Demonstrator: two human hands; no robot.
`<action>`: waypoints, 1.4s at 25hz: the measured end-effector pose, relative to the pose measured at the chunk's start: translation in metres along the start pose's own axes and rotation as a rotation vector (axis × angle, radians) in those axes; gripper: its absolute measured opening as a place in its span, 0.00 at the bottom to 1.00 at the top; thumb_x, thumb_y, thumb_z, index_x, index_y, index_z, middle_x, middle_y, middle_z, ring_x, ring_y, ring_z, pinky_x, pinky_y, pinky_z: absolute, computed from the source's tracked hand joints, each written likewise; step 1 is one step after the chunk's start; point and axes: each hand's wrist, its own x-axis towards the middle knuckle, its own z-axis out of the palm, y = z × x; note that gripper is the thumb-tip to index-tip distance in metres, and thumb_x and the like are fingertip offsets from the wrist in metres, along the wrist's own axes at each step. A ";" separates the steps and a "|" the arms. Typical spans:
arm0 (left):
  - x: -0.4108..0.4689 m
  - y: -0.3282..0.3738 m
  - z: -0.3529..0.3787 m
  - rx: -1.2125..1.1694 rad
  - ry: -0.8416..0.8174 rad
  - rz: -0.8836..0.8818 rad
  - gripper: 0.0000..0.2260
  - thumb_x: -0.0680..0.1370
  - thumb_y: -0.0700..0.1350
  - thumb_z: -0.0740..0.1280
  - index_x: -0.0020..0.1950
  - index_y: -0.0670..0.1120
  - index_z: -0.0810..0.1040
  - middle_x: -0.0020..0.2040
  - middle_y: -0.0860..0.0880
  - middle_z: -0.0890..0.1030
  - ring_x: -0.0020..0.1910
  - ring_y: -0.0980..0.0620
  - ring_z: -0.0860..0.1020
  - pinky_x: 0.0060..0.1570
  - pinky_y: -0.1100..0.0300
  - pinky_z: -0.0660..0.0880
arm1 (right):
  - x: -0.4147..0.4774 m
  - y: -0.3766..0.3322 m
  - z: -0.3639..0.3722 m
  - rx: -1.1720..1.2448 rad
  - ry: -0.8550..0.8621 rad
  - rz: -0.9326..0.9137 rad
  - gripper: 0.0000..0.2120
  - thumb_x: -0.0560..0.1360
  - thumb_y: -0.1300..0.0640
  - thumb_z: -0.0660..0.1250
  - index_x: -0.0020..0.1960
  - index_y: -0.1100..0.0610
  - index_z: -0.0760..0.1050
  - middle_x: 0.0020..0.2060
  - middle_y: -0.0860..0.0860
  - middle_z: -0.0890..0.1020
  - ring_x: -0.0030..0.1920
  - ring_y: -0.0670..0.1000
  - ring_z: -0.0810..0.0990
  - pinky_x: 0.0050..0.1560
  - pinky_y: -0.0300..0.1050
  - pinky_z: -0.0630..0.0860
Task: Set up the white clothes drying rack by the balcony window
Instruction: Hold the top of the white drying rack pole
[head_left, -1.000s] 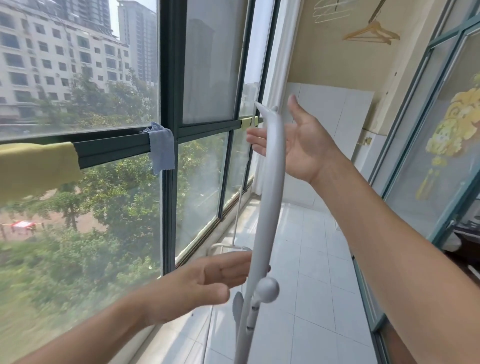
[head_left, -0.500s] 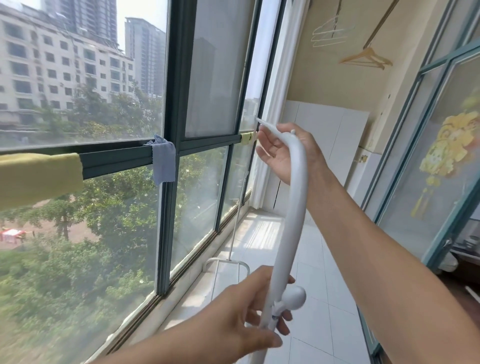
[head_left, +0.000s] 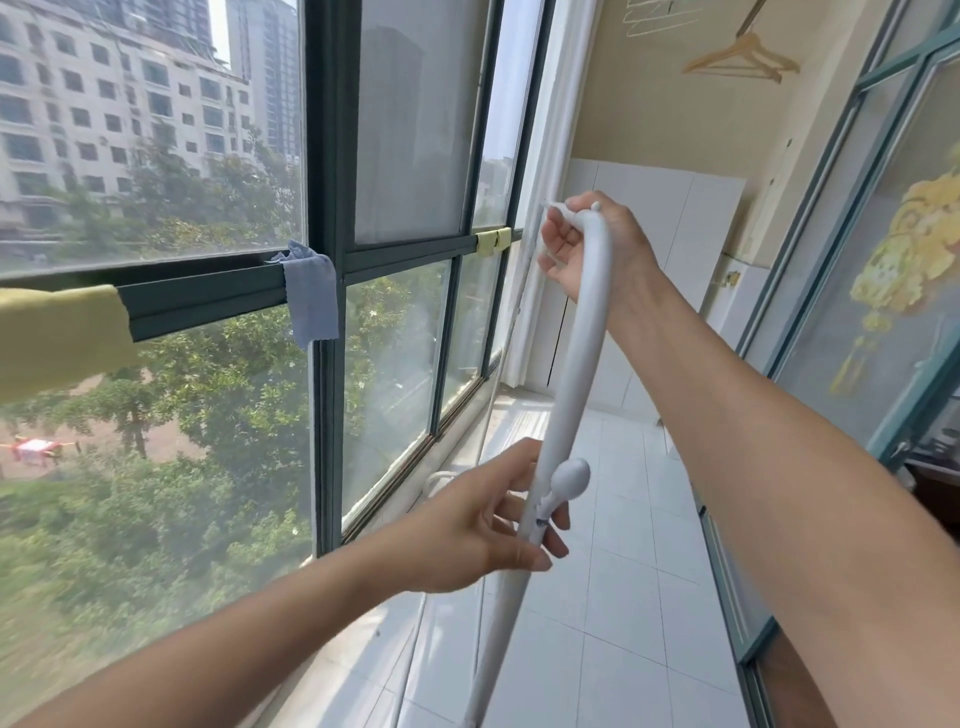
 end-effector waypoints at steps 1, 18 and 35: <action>0.009 -0.004 -0.005 0.008 -0.005 -0.002 0.20 0.72 0.29 0.69 0.59 0.44 0.68 0.48 0.52 0.78 0.49 0.46 0.83 0.49 0.54 0.79 | 0.007 0.000 -0.003 -0.014 0.022 -0.010 0.06 0.74 0.60 0.59 0.40 0.57 0.71 0.29 0.51 0.76 0.30 0.47 0.75 0.35 0.41 0.69; 0.185 -0.090 -0.059 0.015 -0.021 0.022 0.21 0.71 0.31 0.70 0.58 0.46 0.68 0.44 0.56 0.78 0.46 0.48 0.84 0.46 0.59 0.78 | 0.141 -0.002 -0.069 0.325 0.097 -0.020 0.15 0.78 0.67 0.51 0.64 0.67 0.63 0.35 0.62 0.74 0.26 0.49 0.68 0.23 0.40 0.75; 0.371 -0.200 -0.167 0.007 0.020 0.036 0.21 0.71 0.32 0.70 0.56 0.51 0.70 0.46 0.50 0.78 0.47 0.46 0.84 0.51 0.50 0.81 | 0.370 0.023 -0.118 0.077 0.194 -0.057 0.11 0.77 0.62 0.62 0.58 0.65 0.66 0.47 0.65 0.71 0.20 0.49 0.68 0.25 0.42 0.75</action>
